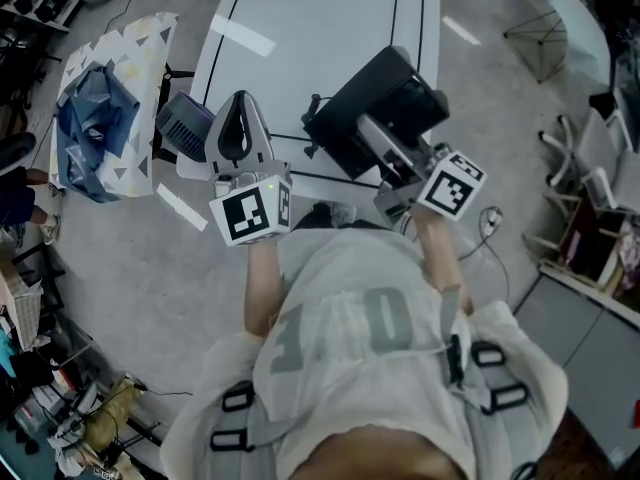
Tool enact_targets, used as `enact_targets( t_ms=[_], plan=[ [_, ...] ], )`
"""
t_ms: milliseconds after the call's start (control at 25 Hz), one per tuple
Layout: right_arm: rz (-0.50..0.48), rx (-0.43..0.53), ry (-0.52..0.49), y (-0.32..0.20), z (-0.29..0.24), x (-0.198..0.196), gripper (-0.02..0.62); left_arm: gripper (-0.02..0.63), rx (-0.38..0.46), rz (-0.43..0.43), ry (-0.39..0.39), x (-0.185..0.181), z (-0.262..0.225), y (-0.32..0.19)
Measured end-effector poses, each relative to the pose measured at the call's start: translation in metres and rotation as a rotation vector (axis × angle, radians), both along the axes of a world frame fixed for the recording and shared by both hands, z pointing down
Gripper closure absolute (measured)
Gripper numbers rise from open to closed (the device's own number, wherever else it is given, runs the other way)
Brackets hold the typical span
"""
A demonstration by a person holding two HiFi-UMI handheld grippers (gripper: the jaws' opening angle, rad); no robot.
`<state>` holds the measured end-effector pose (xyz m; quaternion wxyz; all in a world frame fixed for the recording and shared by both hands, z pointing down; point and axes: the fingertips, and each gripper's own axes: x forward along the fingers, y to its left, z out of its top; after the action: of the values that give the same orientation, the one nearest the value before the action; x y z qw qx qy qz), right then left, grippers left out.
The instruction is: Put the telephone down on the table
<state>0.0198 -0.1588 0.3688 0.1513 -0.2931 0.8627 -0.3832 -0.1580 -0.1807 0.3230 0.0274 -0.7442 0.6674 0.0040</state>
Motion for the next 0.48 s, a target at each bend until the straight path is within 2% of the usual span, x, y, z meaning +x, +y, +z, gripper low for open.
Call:
enact_targets(
  t_ms=[160,360,480],
  plan=[
    [0.0,-0.032,-0.007,-0.009,0.01,-0.004,0.443,0.594,-0.009,0.004,0.003,-0.005,0.004,-0.009],
    [-0.006,-0.098,-0.072,-0.022,0.026,-0.009,0.443,0.594,-0.013,0.005,0.036,-0.013,0.004,-0.017],
    [-0.012,-0.12,-0.06,-0.03,0.037,-0.01,0.443,0.594,-0.013,0.007,0.027,-0.015,0.005,-0.021]
  ],
)
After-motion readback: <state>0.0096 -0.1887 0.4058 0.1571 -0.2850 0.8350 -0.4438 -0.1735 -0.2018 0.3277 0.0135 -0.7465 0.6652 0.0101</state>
